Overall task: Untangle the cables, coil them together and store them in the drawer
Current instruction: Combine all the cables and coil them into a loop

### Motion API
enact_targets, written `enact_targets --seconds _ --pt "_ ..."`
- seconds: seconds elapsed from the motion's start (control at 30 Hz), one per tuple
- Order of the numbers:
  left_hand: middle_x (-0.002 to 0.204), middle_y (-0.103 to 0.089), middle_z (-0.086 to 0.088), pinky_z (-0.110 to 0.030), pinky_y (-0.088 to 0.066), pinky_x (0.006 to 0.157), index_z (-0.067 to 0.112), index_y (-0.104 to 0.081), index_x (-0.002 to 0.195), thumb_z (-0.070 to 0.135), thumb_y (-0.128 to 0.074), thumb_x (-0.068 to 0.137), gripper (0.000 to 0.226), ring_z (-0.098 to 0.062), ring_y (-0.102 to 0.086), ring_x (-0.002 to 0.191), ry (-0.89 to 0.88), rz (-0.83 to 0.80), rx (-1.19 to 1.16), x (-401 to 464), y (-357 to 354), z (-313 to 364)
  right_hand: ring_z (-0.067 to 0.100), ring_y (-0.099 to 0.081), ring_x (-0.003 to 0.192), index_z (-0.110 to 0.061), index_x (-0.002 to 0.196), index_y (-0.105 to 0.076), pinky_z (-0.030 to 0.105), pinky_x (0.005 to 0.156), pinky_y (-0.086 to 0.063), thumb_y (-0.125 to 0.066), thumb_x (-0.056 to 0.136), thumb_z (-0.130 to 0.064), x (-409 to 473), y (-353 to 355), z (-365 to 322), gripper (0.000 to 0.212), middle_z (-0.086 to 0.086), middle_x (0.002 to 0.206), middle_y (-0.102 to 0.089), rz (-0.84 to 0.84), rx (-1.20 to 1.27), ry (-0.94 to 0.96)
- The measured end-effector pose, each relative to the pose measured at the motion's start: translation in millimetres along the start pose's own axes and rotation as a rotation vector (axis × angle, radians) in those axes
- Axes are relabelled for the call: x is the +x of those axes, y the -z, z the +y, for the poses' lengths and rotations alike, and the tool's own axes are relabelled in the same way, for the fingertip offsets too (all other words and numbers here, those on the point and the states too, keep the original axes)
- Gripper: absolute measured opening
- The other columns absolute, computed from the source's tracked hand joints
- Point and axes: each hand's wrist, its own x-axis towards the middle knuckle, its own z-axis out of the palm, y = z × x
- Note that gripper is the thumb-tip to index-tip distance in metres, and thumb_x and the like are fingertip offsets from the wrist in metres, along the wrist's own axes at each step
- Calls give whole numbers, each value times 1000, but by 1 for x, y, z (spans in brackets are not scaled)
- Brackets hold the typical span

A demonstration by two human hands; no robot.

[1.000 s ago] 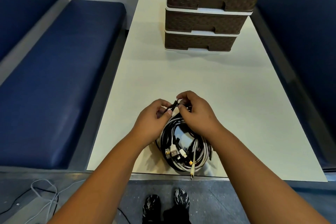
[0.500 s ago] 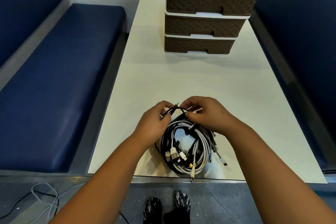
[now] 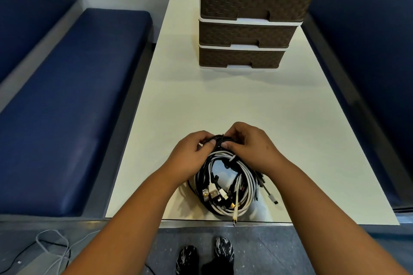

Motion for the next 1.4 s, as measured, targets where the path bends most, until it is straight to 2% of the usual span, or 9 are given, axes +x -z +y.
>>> enact_targets --seconds 0.07,0.2,0.37,0.57,0.73,0.83,1.03,1.23,1.4 --pt "96 -68 12 -30 -54 81 36 -66 98 46 -67 88 14 -9 -64 87 2 -1 -10 0 2 2 1 -62 81 -27 93 -62 15 65 -44 -72 84 -27 1 -2 1 13 -12 88 -67 9 26 -26" --pt "96 -70 9 -37 -54 84 26 -70 106 33 -66 90 17 -11 -65 88 -36 0 115 4 3 2 1 -62 93 -33 116 -60 16 75 -46 -68 89 -25 1 -4 2 29 -15 101 -63 -67 83 -30" --pt "106 -61 -1 -38 -48 83 16 -62 115 33 -44 102 28 -18 -57 97 -111 69 382 0 -10 3 8 -66 99 -23 113 -67 34 93 -52 -62 94 -20 3 -3 7 21 -8 105 -71 -108 156 -43" --pt "95 -56 -8 -33 -40 72 6 -61 104 26 -45 100 26 -22 -52 88 -181 174 526 0 -22 6 16 -68 93 -22 103 -68 38 91 -54 -66 91 -19 1 -7 10 13 -1 97 -72 -9 264 -89" --pt "102 -63 -1 -32 -46 78 12 -62 116 24 -58 94 26 -18 -58 92 -234 214 374 -3 -17 4 10 -68 92 -23 104 -69 28 87 -53 -64 92 -18 -1 -9 10 14 -5 95 -72 14 252 -63" --pt "90 -60 -4 -39 -47 71 10 -64 105 22 -52 97 18 -19 -55 83 -302 218 454 -5 -20 2 4 -66 92 -21 106 -69 20 82 -49 -63 93 -19 -2 -12 9 15 -8 96 -72 31 208 -49" --pt "99 -57 -6 -35 -42 67 8 -60 109 19 -42 101 22 -20 -52 86 -297 213 588 1 -24 0 1 -62 89 -22 106 -66 12 74 -43 -60 95 -22 -6 -19 5 13 -12 95 -69 114 101 8" --pt "101 -60 -4 -33 -44 76 7 -60 113 18 -43 101 24 -19 -55 91 -252 201 381 3 -26 -3 6 -63 84 -20 103 -63 23 73 -49 -54 98 -20 -8 -22 2 10 -10 93 -68 120 84 21" --pt "90 -63 5 -28 -46 72 14 -59 111 16 -47 101 16 -11 -59 81 -153 198 69 -1 -30 -6 10 -66 84 -22 109 -58 34 77 -54 -50 99 -17 -9 -25 3 13 -14 97 -66 124 104 39"
